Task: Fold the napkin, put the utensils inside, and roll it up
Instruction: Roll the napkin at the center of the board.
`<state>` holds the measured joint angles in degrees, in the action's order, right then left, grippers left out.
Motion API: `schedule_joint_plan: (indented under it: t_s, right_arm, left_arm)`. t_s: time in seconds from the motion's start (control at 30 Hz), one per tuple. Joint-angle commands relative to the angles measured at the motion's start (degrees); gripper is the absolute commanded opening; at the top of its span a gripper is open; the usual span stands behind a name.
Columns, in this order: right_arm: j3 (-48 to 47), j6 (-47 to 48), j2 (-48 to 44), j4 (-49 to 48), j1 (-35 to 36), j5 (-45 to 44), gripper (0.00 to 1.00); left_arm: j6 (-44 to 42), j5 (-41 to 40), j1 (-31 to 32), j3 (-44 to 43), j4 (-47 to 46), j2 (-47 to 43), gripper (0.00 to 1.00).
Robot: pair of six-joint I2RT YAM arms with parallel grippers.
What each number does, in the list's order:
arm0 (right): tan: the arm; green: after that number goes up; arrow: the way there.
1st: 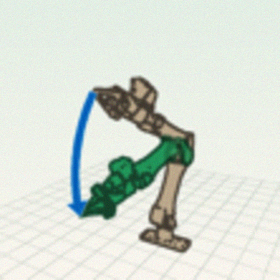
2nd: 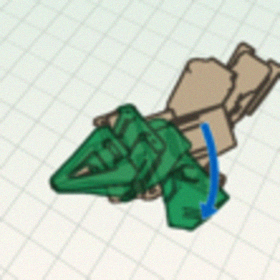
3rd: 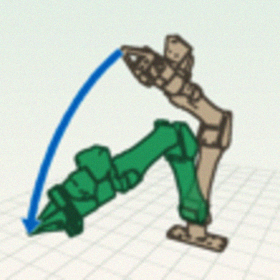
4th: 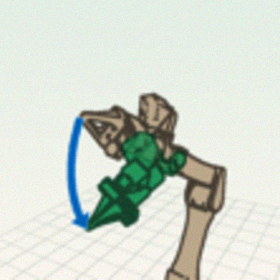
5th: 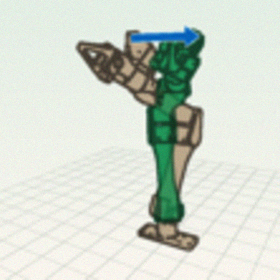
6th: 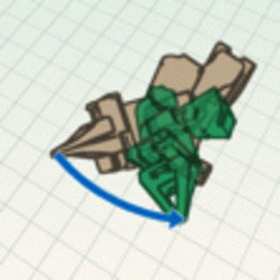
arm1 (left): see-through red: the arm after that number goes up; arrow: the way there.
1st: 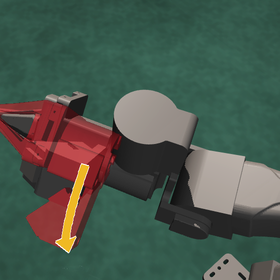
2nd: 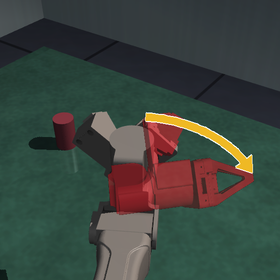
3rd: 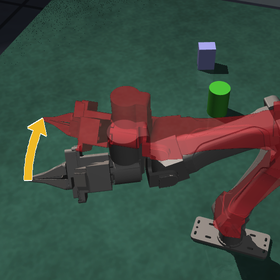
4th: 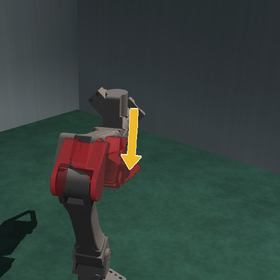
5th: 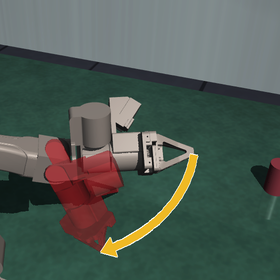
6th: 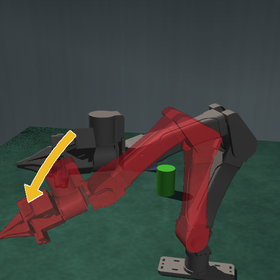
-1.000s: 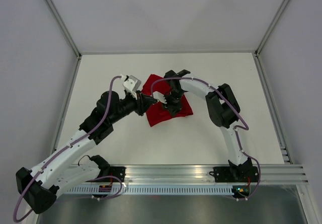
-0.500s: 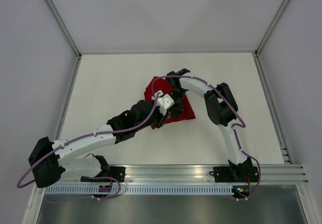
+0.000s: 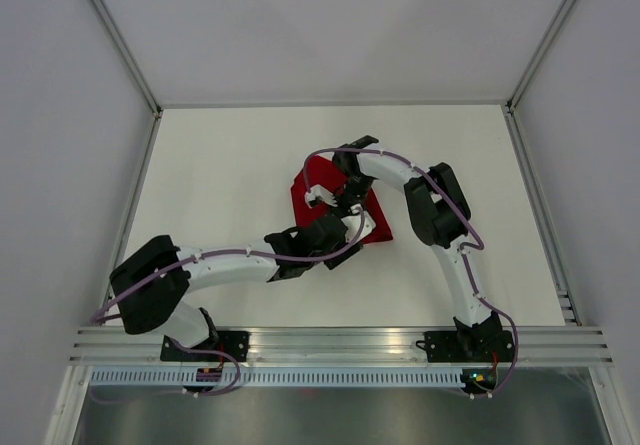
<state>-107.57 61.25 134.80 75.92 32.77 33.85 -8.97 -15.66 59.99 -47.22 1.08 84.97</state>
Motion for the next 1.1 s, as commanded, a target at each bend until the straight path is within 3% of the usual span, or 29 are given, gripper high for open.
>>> schedule_joint_plan:
  t_s: [0.0,0.17,0.4,0.93,1.07]
  right_arm:
    - [0.78,2.20,4.68,-2.35,-0.52,-4.49,0.16]
    - [0.69,2.03,5.21,-2.09,-0.78,-4.58,0.16]
    - [-0.01,2.03,6.00,-1.48,-0.96,-4.58,0.15]
    - [-1.41,1.50,7.05,-0.95,-1.40,-4.67,0.15]
    - [-1.59,1.59,7.23,-0.69,-1.49,-4.31,0.15]
  left_arm:
    - [-4.65,-5.33,1.27,-1.82,-5.03,3.00,0.68]
    - [-7.19,-7.01,1.54,0.64,-13.11,6.08,0.72]
    - [-10.45,-7.02,1.54,0.11,-17.08,11.70,0.75]
    - [-8.52,-0.60,1.19,-1.73,-15.15,19.35,0.76]
    - [-7.38,2.03,0.75,-2.70,-13.47,21.29,0.70]
